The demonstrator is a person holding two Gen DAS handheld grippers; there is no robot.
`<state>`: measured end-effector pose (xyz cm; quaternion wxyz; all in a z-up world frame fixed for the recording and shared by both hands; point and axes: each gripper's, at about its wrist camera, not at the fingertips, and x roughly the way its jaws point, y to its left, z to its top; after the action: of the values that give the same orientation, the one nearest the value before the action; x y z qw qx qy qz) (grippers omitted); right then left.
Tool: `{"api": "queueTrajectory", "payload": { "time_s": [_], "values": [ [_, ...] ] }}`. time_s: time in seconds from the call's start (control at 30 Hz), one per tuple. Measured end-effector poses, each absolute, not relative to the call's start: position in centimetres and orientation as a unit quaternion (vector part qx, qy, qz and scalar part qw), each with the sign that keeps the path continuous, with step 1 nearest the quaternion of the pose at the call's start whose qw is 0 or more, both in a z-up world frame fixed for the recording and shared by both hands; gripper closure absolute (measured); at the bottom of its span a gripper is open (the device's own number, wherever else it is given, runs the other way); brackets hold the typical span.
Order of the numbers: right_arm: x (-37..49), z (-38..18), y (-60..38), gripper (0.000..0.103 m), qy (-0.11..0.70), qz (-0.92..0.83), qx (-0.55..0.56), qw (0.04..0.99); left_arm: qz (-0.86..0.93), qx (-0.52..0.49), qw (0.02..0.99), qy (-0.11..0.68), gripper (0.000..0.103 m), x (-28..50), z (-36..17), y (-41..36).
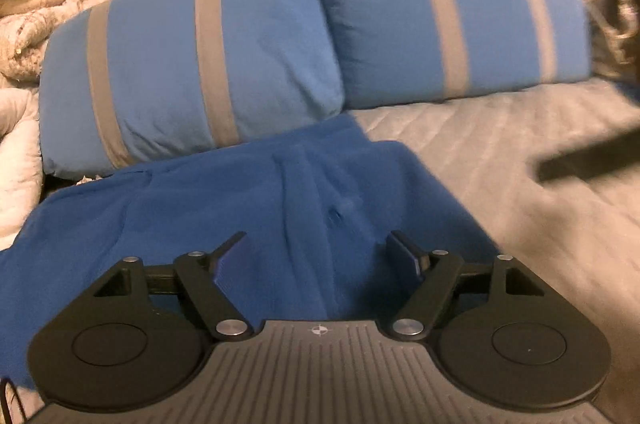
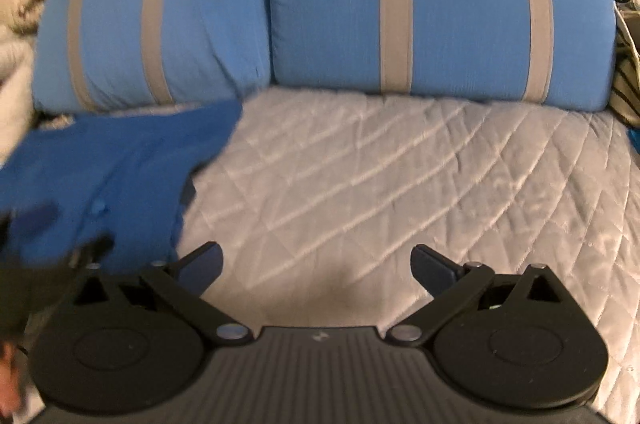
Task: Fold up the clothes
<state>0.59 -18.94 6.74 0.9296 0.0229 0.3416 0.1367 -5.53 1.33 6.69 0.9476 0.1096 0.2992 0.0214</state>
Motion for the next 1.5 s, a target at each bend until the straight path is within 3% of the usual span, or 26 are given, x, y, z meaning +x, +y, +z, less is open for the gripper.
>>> {"api": "queueTrajectory", "payload": {
  "time_s": [0.13, 0.27, 0.53, 0.67, 0.83, 1.13, 1.5],
  "values": [
    [-0.4, 8.1, -19.0, 0.0, 0.315, 0.16, 0.013, 0.935, -0.045, 0.077, 0.932, 0.35, 0.027, -9.3, 7.5, 1.0],
    [-2.3, 10.1, -19.8, 0.0, 0.294, 0.188, -0.012, 0.937, -0.078, 0.062, 0.939, 0.33, 0.027, -14.1, 9.4, 0.6],
    [-9.5, 16.7, -24.5, 0.0, 0.272, 0.242, -0.101, 0.926, -0.122, -0.006, 0.962, 0.245, 0.023, -21.0, 18.8, 3.8],
    [-12.0, 20.0, -26.4, 0.0, 0.298, 0.231, -0.112, 0.919, -0.115, -0.084, 0.95, 0.279, 0.02, -20.6, 21.1, 5.7],
    [-13.5, 21.6, -27.8, 0.0, 0.334, 0.201, -0.085, 0.917, -0.045, -0.114, 0.931, 0.343, 0.02, -17.7, 18.9, 6.5],
    [-10.4, 12.7, -24.6, 0.0, 0.418, 0.166, -0.051, 0.892, 0.012, -0.111, 0.897, 0.428, 0.02, -12.4, 9.3, 6.4],
    [-1.8, 5.9, -19.2, 0.0, 0.462, 0.106, -0.038, 0.88, 0.019, -0.065, 0.875, 0.479, 0.019, -5.8, 4.7, 4.0]
  ]
}}
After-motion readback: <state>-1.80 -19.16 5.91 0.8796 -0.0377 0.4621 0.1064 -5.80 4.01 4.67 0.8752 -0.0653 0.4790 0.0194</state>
